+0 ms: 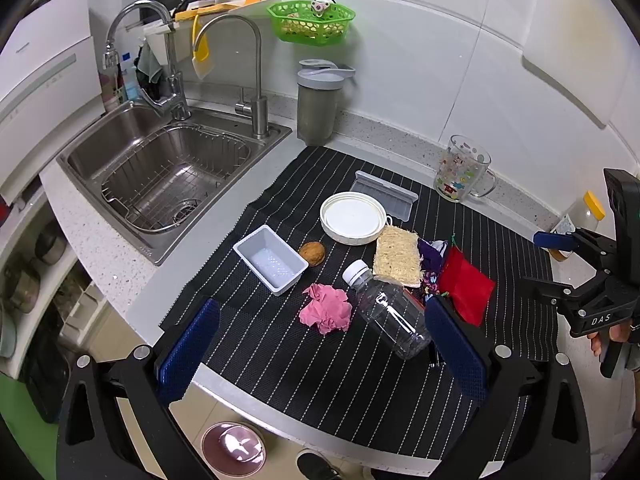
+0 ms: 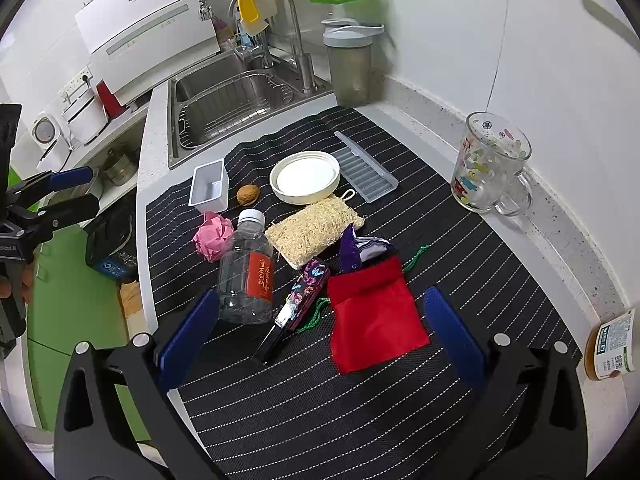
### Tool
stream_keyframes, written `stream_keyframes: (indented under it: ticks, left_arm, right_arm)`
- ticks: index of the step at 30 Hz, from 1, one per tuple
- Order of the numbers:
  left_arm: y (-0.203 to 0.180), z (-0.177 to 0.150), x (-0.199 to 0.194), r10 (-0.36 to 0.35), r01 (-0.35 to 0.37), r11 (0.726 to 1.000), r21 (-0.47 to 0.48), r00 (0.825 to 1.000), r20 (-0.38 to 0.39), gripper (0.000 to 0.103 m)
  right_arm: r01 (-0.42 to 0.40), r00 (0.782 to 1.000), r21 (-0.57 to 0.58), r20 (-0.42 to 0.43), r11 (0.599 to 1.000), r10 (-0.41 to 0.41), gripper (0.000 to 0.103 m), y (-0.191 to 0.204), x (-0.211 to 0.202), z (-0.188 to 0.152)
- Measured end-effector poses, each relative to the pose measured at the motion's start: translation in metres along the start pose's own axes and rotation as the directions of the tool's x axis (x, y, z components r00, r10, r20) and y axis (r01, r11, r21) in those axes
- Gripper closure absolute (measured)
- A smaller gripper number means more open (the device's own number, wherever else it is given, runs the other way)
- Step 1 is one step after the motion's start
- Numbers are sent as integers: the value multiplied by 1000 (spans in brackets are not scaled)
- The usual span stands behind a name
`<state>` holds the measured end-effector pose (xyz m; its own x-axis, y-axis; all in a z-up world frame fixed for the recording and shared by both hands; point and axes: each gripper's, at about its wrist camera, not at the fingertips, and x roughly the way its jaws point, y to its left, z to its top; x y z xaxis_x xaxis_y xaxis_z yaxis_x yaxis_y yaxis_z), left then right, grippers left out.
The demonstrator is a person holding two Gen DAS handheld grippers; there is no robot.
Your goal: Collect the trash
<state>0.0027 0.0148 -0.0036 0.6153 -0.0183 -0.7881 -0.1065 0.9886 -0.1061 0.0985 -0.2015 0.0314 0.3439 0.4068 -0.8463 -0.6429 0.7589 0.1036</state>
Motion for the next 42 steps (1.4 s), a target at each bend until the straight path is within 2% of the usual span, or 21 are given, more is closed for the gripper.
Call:
stream_keyframes:
  ticks: [28,37,42]
  left_arm:
    - [-1,-2,1,4,-4,1000,9,1000,-7,5]
    - [5,-1,5,8,-8,1000,6,1000,-15,5]
    - [11,-3,8,12,-12,1000,-1,1000,-29,5]
  right_arm:
    - [-23,999,-3,-28,1000,23,3,6,8,0]
    - [-45,998,-17,-54,999,44,3,18,29,5]
    - [-55,994,-45,-97,997,50,3,33,53,8]
